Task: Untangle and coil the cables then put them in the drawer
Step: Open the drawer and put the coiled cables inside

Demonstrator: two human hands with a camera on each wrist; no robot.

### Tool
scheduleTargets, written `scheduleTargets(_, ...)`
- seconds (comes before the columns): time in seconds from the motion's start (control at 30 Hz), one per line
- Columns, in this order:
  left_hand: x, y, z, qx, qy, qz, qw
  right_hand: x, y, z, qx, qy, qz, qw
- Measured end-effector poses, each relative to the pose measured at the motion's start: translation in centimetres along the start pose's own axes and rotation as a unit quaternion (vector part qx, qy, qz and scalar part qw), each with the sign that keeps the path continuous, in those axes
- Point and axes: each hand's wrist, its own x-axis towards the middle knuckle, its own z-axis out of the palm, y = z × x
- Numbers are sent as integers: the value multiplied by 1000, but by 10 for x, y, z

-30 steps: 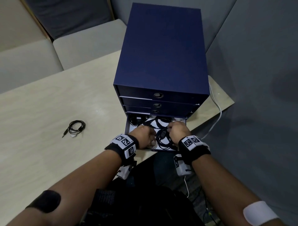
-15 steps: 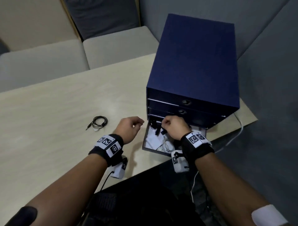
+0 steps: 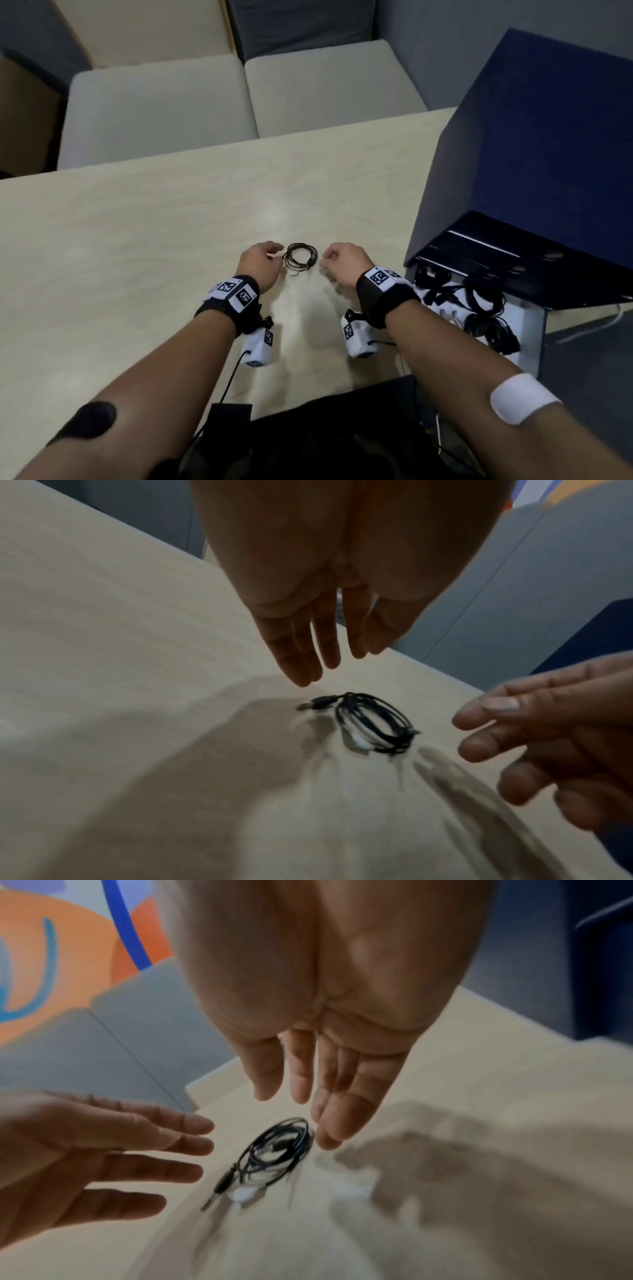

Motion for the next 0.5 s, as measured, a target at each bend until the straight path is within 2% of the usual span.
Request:
scheduleTargets(0.17, 21, -9, -6, 14, -53, -17, 998, 25, -15, 25, -9, 29, 41, 999)
scheduleTargets(0.3, 29, -12, -5, 15, -84, -2, 996, 34, -21, 37, -39, 37, 72, 996)
scheduleTargets(0.5, 31, -20, 1, -44, -108, -14, 993, 29, -23, 49, 12, 30, 72, 997)
